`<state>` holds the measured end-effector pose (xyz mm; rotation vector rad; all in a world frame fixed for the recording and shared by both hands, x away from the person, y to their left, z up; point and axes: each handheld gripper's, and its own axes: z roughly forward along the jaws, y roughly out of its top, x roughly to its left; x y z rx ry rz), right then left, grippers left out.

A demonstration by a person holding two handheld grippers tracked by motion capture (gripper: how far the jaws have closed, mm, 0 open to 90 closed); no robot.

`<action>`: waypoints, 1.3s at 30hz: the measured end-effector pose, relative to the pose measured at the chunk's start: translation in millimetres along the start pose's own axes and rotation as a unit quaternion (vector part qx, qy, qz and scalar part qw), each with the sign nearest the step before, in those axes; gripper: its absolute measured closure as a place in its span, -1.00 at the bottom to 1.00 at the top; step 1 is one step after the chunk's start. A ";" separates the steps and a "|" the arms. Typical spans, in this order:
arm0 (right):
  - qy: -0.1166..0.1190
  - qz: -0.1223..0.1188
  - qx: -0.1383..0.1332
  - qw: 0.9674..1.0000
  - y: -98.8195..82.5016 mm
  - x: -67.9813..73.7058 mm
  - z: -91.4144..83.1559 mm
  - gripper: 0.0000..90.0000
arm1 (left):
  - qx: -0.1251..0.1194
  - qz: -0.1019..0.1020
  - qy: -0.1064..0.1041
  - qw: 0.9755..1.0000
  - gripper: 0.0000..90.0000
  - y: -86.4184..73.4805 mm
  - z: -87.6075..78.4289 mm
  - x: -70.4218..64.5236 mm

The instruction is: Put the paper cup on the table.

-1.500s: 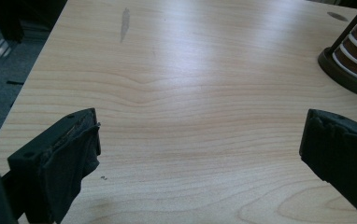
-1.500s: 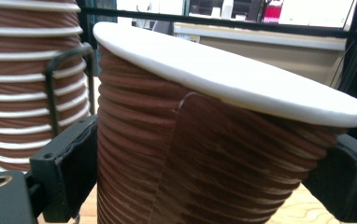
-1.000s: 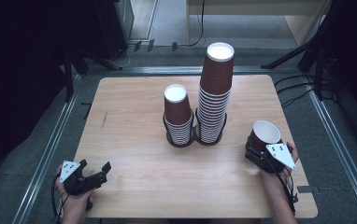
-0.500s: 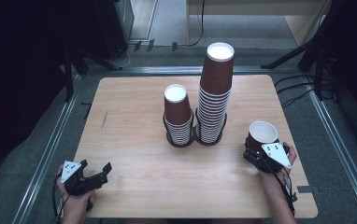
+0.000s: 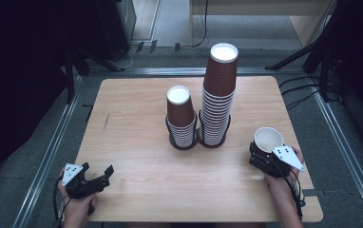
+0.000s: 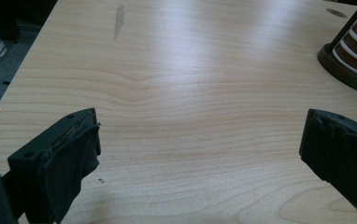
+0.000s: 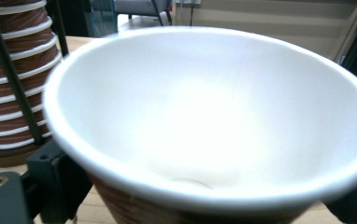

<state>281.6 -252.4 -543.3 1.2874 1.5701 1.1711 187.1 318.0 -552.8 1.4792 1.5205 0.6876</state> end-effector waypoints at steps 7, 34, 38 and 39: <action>0.023 0.010 -0.011 1.000 -0.2 -1.6 -3.6 -1.00 | 0.000 -0.001 -0.001 1.000 -1.00 0.0 -0.1 0.3; 0.021 0.014 -0.008 1.000 -11.2 -7.3 -34.7 -1.00 | -0.004 0.015 0.001 1.000 -1.00 -2.7 -2.6 -2.8; 0.023 0.013 -0.006 1.000 -13.2 -9.4 -41.3 -1.00 | -0.004 0.015 0.001 1.000 -1.00 -2.9 -2.6 -3.1; 0.023 0.012 -0.005 1.000 -13.7 -10.3 -42.7 -1.00 | -0.003 0.015 0.001 1.000 -1.00 -2.9 -2.7 -3.0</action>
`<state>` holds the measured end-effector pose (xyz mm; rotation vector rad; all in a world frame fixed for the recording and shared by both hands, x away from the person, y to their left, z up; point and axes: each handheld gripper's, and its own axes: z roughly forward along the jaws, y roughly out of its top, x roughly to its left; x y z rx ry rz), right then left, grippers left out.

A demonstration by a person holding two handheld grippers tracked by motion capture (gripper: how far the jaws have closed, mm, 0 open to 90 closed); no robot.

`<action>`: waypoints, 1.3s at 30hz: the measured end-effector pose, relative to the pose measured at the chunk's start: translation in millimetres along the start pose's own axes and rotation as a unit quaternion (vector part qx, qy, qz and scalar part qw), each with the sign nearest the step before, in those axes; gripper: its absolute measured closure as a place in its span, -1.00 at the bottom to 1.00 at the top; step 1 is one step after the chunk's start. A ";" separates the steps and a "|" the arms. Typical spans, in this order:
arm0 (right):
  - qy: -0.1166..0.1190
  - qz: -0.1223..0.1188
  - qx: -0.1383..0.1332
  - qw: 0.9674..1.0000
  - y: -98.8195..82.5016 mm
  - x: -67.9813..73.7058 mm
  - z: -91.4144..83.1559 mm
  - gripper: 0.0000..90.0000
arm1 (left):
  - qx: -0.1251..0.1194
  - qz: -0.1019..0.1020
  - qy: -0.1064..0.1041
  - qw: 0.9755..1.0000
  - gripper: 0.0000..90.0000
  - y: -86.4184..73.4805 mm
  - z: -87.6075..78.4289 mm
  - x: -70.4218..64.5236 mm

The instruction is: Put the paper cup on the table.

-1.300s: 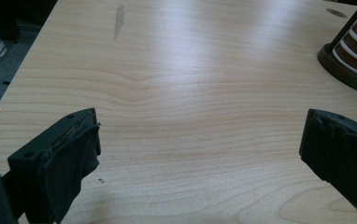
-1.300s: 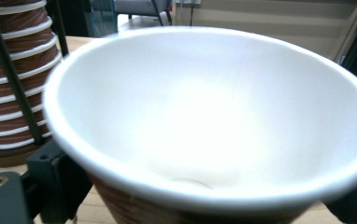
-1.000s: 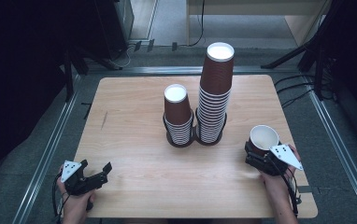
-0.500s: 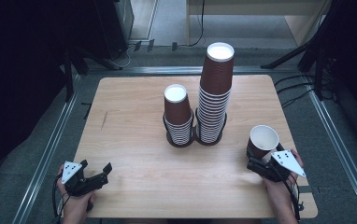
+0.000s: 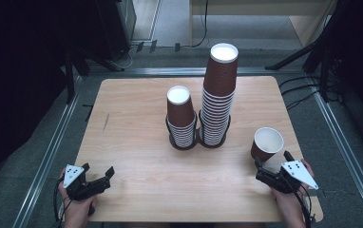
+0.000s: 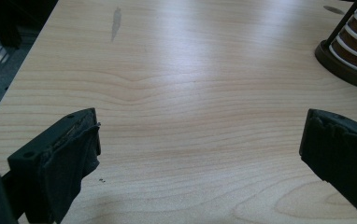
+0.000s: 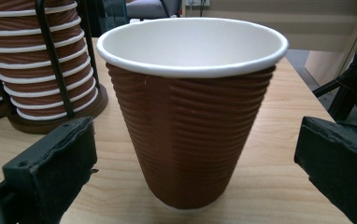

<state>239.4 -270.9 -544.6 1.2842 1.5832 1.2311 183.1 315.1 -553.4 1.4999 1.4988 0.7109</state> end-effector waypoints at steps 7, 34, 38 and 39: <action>-0.013 0.005 -0.005 1.000 -2.4 -6.7 -8.1 -1.00 | 0.000 0.000 -0.003 1.000 -1.00 0.0 -0.2 0.5; -0.070 -0.014 0.003 0.997 -10.8 -53.3 -40.5 -1.00 | 0.001 0.005 0.002 1.000 -1.00 -0.5 0.5 -1.3; -0.078 -0.011 0.009 0.997 -12.0 -58.7 -45.0 -1.00 | 0.001 0.005 0.003 1.000 -1.00 -0.5 0.8 -1.7; -0.081 -0.008 0.010 0.997 -12.2 -59.8 -45.9 -1.00 | 0.001 0.005 0.003 1.000 -1.00 -0.5 0.8 -1.8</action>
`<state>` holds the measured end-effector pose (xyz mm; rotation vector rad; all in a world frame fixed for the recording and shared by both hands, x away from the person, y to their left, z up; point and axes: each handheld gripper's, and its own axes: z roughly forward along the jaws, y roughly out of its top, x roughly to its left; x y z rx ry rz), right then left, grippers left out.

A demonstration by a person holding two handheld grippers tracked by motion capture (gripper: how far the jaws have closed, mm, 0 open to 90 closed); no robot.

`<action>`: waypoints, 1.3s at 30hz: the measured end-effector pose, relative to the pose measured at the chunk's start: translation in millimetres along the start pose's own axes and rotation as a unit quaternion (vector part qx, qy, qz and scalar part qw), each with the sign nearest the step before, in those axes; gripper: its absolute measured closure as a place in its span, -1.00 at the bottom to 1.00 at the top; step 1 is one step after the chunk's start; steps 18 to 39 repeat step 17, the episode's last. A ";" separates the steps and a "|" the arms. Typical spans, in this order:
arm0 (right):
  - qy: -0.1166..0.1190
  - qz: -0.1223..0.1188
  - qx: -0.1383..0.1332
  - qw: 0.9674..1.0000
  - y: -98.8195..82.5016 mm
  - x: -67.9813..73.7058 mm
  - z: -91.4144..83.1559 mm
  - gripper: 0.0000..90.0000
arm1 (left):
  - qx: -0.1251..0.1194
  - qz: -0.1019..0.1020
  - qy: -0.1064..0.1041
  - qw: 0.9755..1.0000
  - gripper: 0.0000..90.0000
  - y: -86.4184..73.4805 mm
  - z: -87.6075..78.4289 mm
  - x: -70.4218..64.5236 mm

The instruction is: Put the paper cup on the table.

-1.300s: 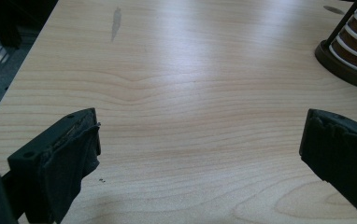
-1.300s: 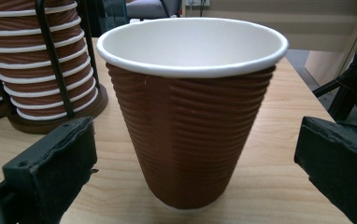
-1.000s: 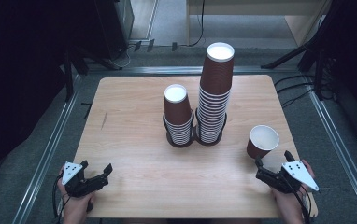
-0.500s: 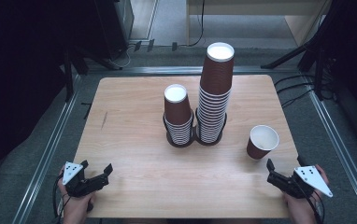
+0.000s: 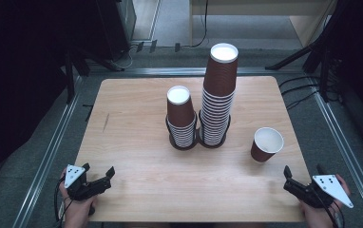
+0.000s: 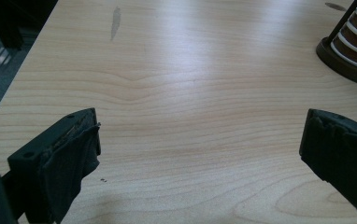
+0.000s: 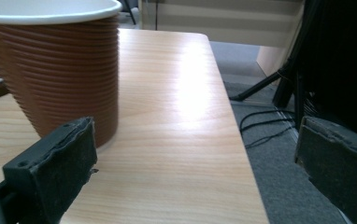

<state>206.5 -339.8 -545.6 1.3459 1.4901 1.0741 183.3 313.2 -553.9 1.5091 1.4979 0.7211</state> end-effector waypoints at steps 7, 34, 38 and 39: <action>-0.012 -0.020 0.006 1.000 -2.4 -0.6 -4.6 -1.00 | 0.001 -0.001 0.000 1.000 -1.00 0.3 0.4 0.4; -0.015 -0.018 0.002 1.000 -3.0 0.2 -5.9 -1.00 | 0.003 0.000 0.001 1.000 -1.00 0.9 2.1 -0.1; -0.015 -0.018 0.002 1.000 -3.0 0.2 -5.9 -1.00 | 0.003 0.000 0.001 1.000 -1.00 0.9 2.1 -0.1; -0.015 -0.018 0.002 1.000 -3.0 0.2 -5.9 -1.00 | 0.003 0.000 0.001 1.000 -1.00 0.9 2.1 -0.1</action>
